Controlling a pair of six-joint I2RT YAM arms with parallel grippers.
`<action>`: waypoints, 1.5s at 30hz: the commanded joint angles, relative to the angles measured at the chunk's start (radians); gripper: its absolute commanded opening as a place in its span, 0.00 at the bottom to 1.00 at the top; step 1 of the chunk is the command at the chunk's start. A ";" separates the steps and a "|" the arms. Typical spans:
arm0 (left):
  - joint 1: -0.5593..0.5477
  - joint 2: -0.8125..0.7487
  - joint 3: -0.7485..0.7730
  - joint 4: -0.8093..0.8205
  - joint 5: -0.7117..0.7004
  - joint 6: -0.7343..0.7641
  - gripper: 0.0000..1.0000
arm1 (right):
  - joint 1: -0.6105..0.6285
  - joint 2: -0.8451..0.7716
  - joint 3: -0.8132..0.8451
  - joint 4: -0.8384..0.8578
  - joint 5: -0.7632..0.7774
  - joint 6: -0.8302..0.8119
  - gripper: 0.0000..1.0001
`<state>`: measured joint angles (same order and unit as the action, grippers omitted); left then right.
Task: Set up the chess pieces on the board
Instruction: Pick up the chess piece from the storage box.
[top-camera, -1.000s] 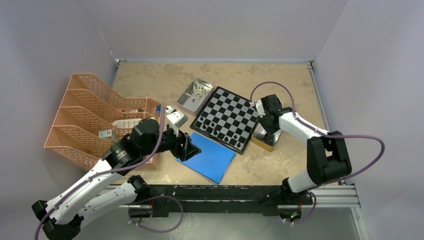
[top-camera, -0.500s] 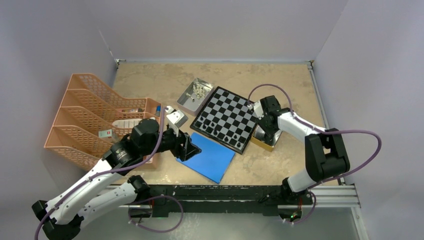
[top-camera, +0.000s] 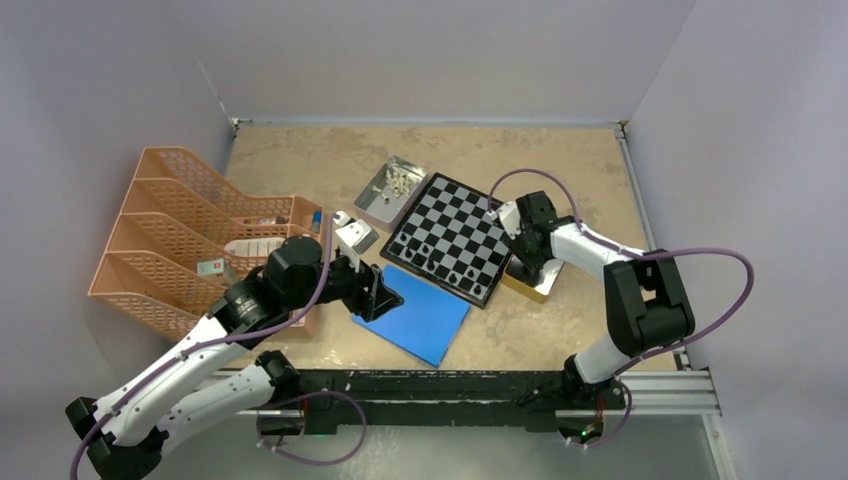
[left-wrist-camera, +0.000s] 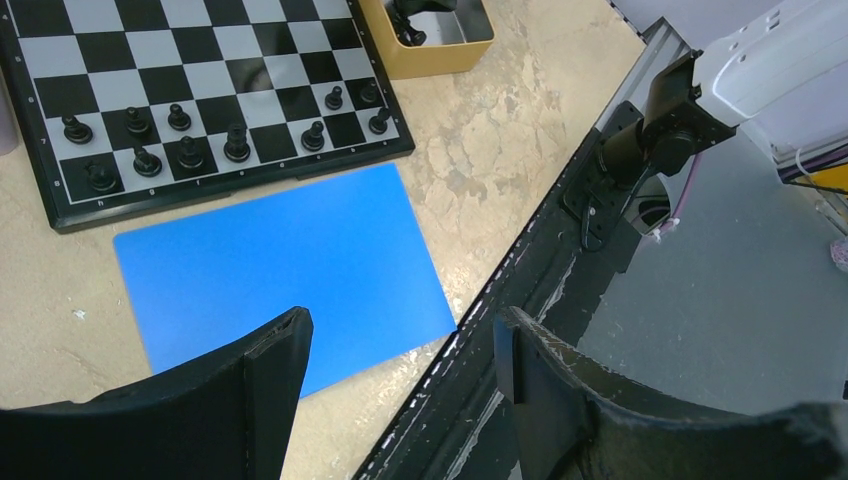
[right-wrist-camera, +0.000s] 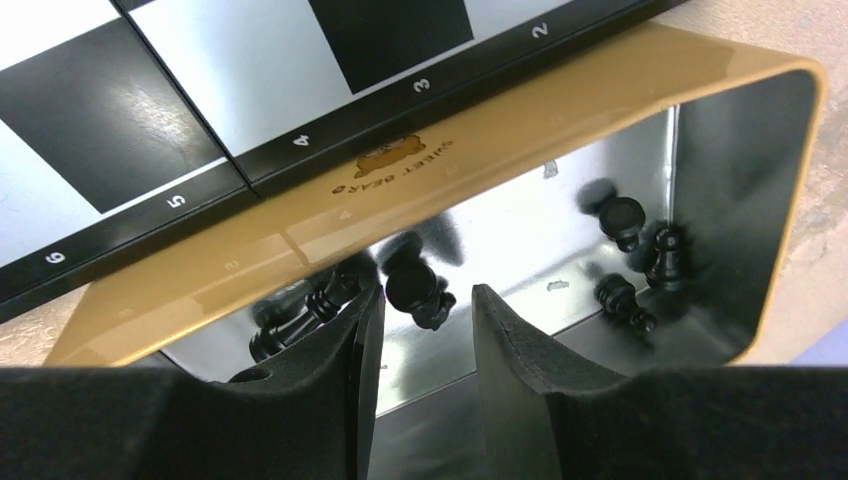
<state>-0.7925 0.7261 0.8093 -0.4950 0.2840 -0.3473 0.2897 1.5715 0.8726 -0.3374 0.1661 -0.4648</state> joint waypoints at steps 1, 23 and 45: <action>0.002 0.000 0.002 0.038 -0.009 0.018 0.67 | 0.004 0.014 0.006 0.006 -0.069 -0.016 0.40; 0.001 0.006 0.002 0.031 -0.020 0.014 0.67 | -0.024 0.019 0.048 -0.033 -0.074 0.029 0.18; 0.001 0.010 0.024 0.040 -0.082 -0.039 0.66 | -0.020 -0.207 0.250 0.011 -0.011 0.229 0.13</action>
<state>-0.7925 0.7403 0.8093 -0.4950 0.2382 -0.3561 0.2684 1.4311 1.0451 -0.3813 0.1730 -0.3084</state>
